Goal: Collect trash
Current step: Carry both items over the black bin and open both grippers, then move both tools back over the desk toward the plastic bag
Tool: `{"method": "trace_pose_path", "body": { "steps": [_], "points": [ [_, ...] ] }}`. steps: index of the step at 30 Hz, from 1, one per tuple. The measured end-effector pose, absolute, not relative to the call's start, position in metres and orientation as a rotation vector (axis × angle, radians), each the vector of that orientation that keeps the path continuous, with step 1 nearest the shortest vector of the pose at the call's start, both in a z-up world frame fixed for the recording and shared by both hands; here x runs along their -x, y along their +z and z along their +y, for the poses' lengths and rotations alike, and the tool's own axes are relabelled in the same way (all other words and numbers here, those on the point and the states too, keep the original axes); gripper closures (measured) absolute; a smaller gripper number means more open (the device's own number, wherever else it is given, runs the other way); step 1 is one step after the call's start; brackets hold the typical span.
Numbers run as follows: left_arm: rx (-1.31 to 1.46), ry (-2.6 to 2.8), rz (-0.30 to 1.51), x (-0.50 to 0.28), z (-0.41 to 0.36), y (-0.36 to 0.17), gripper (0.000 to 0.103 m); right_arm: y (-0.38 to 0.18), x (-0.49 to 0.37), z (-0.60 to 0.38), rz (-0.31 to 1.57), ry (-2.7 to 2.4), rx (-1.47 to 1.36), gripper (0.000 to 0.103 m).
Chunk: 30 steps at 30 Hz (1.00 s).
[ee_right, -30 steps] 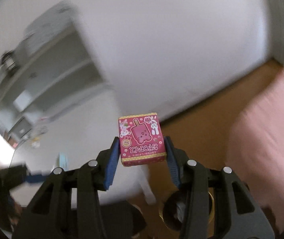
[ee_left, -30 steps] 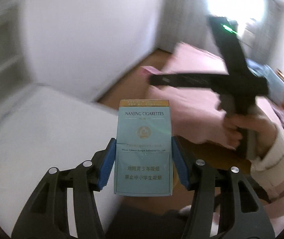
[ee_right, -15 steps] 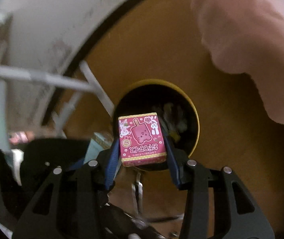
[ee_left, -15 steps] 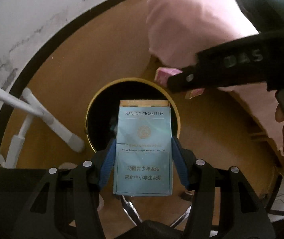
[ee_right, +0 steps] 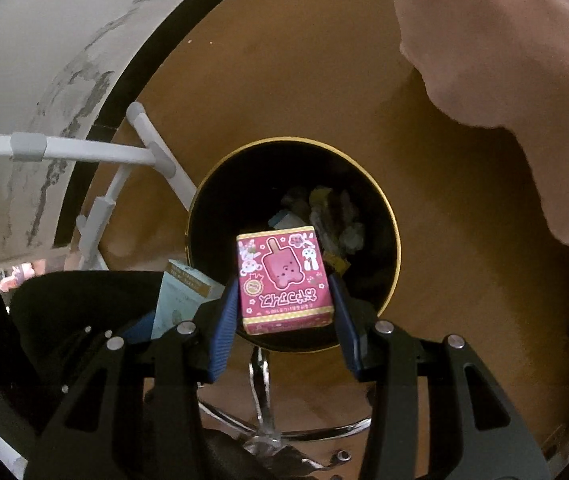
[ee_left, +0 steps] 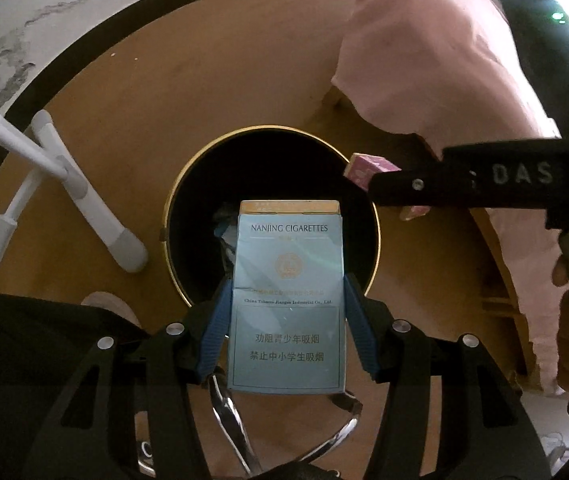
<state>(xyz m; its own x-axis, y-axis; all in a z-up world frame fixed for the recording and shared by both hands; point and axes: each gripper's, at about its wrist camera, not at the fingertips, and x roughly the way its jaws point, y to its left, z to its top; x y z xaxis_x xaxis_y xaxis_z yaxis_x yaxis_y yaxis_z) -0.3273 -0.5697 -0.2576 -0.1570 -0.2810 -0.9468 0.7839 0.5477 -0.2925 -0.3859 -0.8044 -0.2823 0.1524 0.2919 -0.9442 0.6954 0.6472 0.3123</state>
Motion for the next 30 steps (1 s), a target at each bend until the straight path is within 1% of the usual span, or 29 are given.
{"method": "trace_pose_path", "body": {
  "steps": [4, 12, 13, 14, 15, 16, 19, 21, 24, 26, 27, 29, 30],
  "points": [
    [-0.450, -1.012, 1.455, 0.323, -0.571, -0.263, 0.049, -0.293, 0.387, -0.805, 1.447, -0.348, -0.938, 0.059],
    [-0.416, -1.028, 1.485, 0.322, -0.570, -0.264, 0.049, -0.291, 0.385, -0.803, 1.446, -0.366, -0.925, 0.058],
    [-0.419, -1.027, 1.498, 0.322, -0.571, -0.267, 0.048, -0.292, 0.385, -0.803, 1.443, -0.375, -0.926, 0.053],
    [-0.420, -1.022, 1.505, 0.322, -0.571, -0.268, 0.047, -0.292, 0.386, -0.805, 1.441, -0.383, -0.943, 0.030],
    [-0.420, -1.021, 1.505, 0.323, -0.571, -0.269, 0.028, -0.292, 0.388, -0.805, 1.438, -0.399, -0.962, 0.016],
    [-0.416, -1.029, 1.496, 0.324, -0.571, -0.267, 0.009, -0.290, 0.390, -0.808, 1.431, -0.419, -0.978, 0.007],
    [-0.386, -1.108, 1.436, 0.332, -0.572, -0.251, 0.009, -0.273, 0.399, -0.817, 1.374, -0.490, -0.978, 0.007],
    [-0.385, -1.191, 1.375, 0.345, -0.572, -0.230, 0.009, -0.244, 0.412, -0.830, 1.289, -0.589, -0.947, 0.007],
    [-0.377, -1.361, 1.200, 0.376, -0.565, -0.172, 0.009, -0.164, 0.443, -0.849, 1.062, -0.808, -0.783, 0.008],
    [-0.362, -1.482, 1.036, 0.397, -0.555, -0.119, 0.009, -0.099, 0.470, -0.852, 0.850, -0.989, -0.640, 0.007],
    [-0.344, -1.541, 0.931, 0.407, -0.547, -0.083, 0.009, -0.074, 0.482, -0.849, 0.758, -1.054, -0.593, 0.007],
    [-0.299, -1.590, 0.764, 0.414, -0.525, -0.021, 0.009, -0.022, 0.504, -0.834, 0.554, -1.150, -0.537, 0.007],
    [-0.278, -1.585, 0.703, 0.412, -0.513, 0.004, 0.009, -0.004, 0.510, -0.825, 0.480, -1.159, -0.529, 0.007]
  ]
}}
